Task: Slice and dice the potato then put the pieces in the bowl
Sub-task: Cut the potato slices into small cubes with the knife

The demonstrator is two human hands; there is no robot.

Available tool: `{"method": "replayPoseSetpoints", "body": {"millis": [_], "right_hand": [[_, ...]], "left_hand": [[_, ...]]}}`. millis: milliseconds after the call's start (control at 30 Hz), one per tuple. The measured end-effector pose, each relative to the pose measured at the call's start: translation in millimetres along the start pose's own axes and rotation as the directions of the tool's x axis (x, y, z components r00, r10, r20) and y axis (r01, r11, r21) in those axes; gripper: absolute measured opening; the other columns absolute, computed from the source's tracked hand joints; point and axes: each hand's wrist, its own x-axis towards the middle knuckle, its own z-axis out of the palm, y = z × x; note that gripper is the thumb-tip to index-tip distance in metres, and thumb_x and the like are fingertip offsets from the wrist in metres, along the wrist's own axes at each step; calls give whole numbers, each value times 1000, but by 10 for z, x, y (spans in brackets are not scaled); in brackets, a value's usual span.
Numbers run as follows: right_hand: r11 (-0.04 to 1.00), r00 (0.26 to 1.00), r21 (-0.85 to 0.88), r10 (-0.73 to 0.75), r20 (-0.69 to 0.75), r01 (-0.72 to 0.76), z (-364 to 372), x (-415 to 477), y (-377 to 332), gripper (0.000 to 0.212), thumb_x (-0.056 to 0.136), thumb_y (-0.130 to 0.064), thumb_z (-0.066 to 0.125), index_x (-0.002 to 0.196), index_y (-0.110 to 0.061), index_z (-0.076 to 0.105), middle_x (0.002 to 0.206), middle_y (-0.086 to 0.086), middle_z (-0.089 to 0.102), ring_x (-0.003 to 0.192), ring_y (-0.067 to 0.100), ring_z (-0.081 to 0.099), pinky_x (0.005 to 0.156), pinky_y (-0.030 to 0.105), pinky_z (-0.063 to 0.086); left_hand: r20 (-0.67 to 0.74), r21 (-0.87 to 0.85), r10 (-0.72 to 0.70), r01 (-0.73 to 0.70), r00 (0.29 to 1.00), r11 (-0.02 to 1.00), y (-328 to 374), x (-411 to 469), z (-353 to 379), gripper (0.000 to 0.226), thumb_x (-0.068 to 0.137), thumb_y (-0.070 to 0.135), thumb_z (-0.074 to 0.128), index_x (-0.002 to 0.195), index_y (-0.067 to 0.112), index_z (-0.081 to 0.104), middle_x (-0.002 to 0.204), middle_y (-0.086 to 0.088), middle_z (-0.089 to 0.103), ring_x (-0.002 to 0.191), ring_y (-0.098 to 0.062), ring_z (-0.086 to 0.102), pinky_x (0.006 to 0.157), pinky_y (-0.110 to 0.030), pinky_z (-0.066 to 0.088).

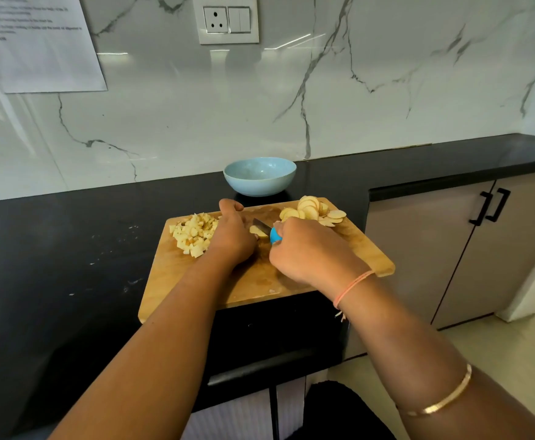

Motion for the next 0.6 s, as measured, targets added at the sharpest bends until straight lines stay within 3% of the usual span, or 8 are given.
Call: {"method": "replayPoseSetpoints", "body": {"millis": [100,233,300,400,533,600], "right_hand": [[1000,1000,18,-10,20,10,-5,-59,55,45,94,-25,44,138,-19,43,96,-1,52,91,18,56,83,33,51],[998,999,51,-30,32,28,-76,-202,143,42,93,-22,44,135,-17,46,90,0,53,75,17,54,63,28,43],[999,999,40,-37,39,36,-119,-300,171,42,93,-22,45,134,-17,47,91,-1,55,77,16,55,67,29,46],[999,999,-1,-37,38,37,-214,-421,191,40,93,-24,46,133,-19,50,105,1,59,88,15,56,85,33,52],[998,997,25,-55,-46,57,-285,-396,148,39,95,-26,44,133,-22,50,107,0,57,87,14,54,77,29,49],[997,996,34,-64,-65,67,-244,-296,88,40,95,-26,44,135,-23,48,113,1,58,91,15,53,82,31,50]], "left_hand": [[-9,9,-6,6,1000,1000,16,5,4,57,87,-5,59,130,16,27,114,-12,53,85,-13,51,56,-17,41],[-11,2,-12,12,1000,1000,33,4,1,57,88,-4,60,130,16,27,111,-11,52,76,-11,48,53,-17,40],[-7,-1,-5,5,1000,1000,34,-1,-3,56,88,-3,60,129,16,27,109,-10,51,74,-11,48,53,-17,39],[4,-17,-9,9,1000,1000,32,-15,-10,55,88,-3,60,128,17,27,108,-8,50,75,-11,49,55,-16,42],[5,-39,-38,39,999,998,47,-15,-23,55,89,-2,59,129,19,27,109,-6,50,82,-13,54,60,-16,47],[0,-48,-54,54,999,997,59,-11,-29,55,90,-4,57,130,18,26,109,-6,50,80,-12,53,57,-15,45]]}}
